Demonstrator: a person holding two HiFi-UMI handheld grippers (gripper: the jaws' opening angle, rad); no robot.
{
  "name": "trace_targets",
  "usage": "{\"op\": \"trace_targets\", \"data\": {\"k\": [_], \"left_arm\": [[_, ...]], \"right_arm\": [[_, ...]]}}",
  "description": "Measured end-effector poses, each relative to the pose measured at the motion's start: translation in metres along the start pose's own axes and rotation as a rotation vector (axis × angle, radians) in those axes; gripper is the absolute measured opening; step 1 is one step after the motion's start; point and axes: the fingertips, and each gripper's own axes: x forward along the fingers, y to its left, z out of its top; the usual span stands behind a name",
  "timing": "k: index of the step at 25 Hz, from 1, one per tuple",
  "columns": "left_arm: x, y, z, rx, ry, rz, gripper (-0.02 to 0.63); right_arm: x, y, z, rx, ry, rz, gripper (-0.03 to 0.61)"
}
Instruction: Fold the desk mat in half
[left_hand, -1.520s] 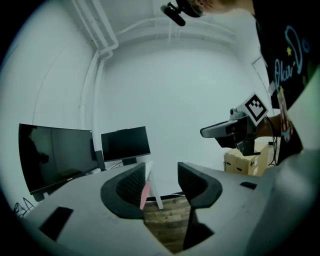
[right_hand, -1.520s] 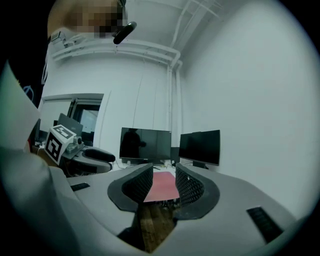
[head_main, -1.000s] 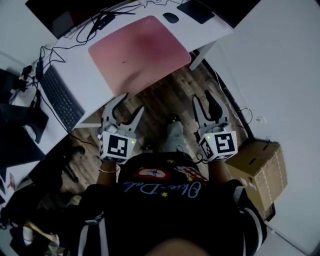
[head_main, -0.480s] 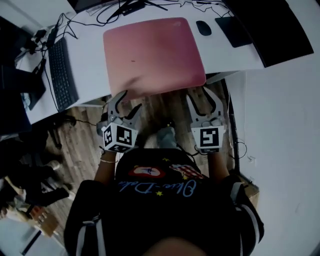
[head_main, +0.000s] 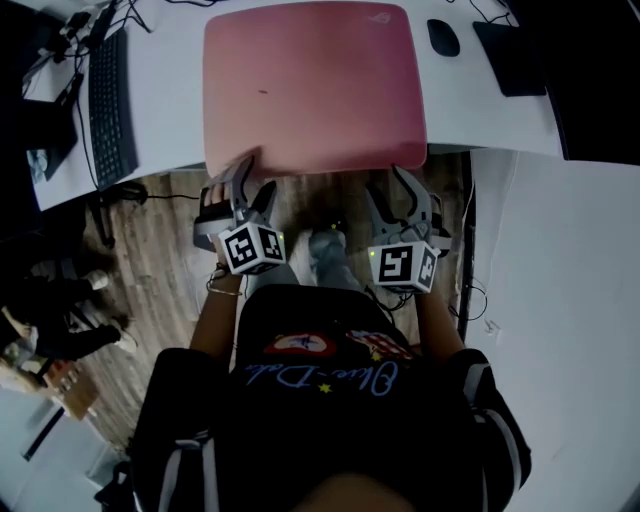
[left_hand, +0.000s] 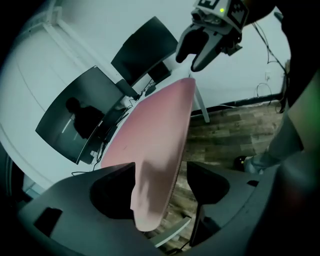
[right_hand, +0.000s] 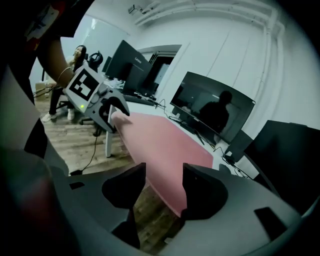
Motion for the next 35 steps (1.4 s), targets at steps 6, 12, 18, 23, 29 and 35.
{"op": "trace_targets", "data": {"k": [6, 12, 18, 23, 29, 35], "left_arm": [[0.02, -0.005, -0.009, 0.071, 0.048, 0.05, 0.298], [0.015, 0.009, 0.002, 0.057, 0.013, 0.101, 0.295], [-0.002, 0.011, 0.012, 0.075, 0.004, 0.127, 0.041], [-0.008, 0.023, 0.021, 0.017, 0.011, 0.103, 0.026], [-0.015, 0.042, 0.032, -0.037, -0.004, 0.1, 0.025], [-0.022, 0.069, 0.045, -0.121, -0.047, 0.121, 0.025]], "right_arm": [[0.014, 0.015, -0.018, -0.019, 0.031, 0.042, 0.219], [0.02, 0.014, -0.027, 0.015, 0.033, 0.039, 0.219], [0.022, 0.01, -0.032, 0.011, 0.025, 0.051, 0.219], [0.023, 0.009, -0.039, -0.013, 0.026, 0.069, 0.219], [0.028, -0.002, -0.041, -0.027, 0.048, 0.063, 0.191], [0.029, -0.024, -0.03, -0.024, 0.049, 0.024, 0.044]]}}
